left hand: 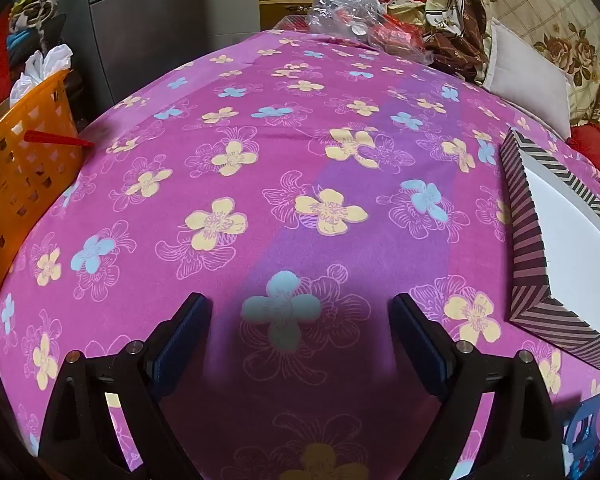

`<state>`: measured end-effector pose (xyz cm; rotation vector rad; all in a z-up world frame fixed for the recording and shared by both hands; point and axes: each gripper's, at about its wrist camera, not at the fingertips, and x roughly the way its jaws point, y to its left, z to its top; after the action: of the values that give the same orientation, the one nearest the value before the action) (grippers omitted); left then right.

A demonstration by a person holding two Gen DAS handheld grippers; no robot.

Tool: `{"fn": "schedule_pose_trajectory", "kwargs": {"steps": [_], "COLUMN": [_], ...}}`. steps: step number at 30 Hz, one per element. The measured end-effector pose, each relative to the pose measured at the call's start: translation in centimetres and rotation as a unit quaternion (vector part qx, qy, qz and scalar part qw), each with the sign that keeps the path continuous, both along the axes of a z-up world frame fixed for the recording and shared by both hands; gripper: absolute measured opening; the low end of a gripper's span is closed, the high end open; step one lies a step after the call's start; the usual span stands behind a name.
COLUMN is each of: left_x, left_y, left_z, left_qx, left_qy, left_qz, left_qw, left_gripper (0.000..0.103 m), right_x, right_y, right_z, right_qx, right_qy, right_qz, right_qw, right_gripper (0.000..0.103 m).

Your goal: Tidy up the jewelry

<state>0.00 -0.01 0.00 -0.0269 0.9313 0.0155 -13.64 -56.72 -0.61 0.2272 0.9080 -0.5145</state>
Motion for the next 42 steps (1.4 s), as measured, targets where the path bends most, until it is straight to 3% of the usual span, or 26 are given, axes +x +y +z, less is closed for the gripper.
{"fn": "schedule_pose_trajectory", "kwargs": {"steps": [7, 9, 11, 14, 18, 23, 28, 34, 39, 42], "left_x": [-0.8, -0.8, -1.9, -3.3, -5.9, -10.1, -13.5, -16.5, -18.6, -19.7], "left_y": [0.0, -0.3, -0.9, -1.2, -2.6, -3.8, -4.8, -6.3, -7.2, -7.7], "left_z": [0.1, 0.1, 0.3, 0.9, 2.8, 5.4, 6.0, 6.4, 6.8, 7.2], "left_qx": [-0.001, -0.001, 0.001, -0.005, -0.001, -0.008, -0.019, 0.000, 0.005, 0.005], "left_qy": [0.001, 0.008, 0.011, 0.020, -0.008, -0.057, -0.062, -0.067, -0.070, -0.079], "left_qz": [0.002, -0.002, -0.011, -0.026, -0.045, -0.060, -0.065, -0.068, -0.086, -0.097], "left_qw": [1.0000, 1.0000, 0.9999, 0.9995, 0.9990, 0.9965, 0.9957, 0.9954, 0.9939, 0.9921], "left_gripper": [0.087, 0.083, 0.070, 0.067, 0.067, 0.067, 0.067, 0.067, 0.067, 0.067], "right_x": [0.0, 0.0, -0.1, -0.5, -4.6, -10.3, -14.6, -15.5, -15.6, -16.3], "right_y": [0.0, 0.1, 0.2, 0.9, 3.8, 9.9, 15.4, 21.6, 23.7, 24.5], "right_z": [0.0, 0.0, 0.1, 0.5, 1.0, 4.2, 6.7, 5.8, 5.3, 5.8], "right_qx": [0.000, 0.000, 0.011, 0.038, 0.076, 0.038, 0.055, 0.065, 0.079, 0.062], "right_qy": [0.000, 0.001, 0.015, 0.046, 0.015, -0.043, -0.132, -0.114, -0.100, -0.107], "right_qz": [-0.003, -0.006, 0.007, 0.043, 0.045, 0.080, 0.130, 0.162, 0.157, 0.146], "right_qw": [1.000, 1.000, 1.000, 0.997, 0.996, 0.995, 0.981, 0.978, 0.979, 0.982], "right_gripper": [0.103, 0.103, 0.103, 0.103, 0.101, 0.101, 0.101, 0.101, 0.101, 0.101]}}
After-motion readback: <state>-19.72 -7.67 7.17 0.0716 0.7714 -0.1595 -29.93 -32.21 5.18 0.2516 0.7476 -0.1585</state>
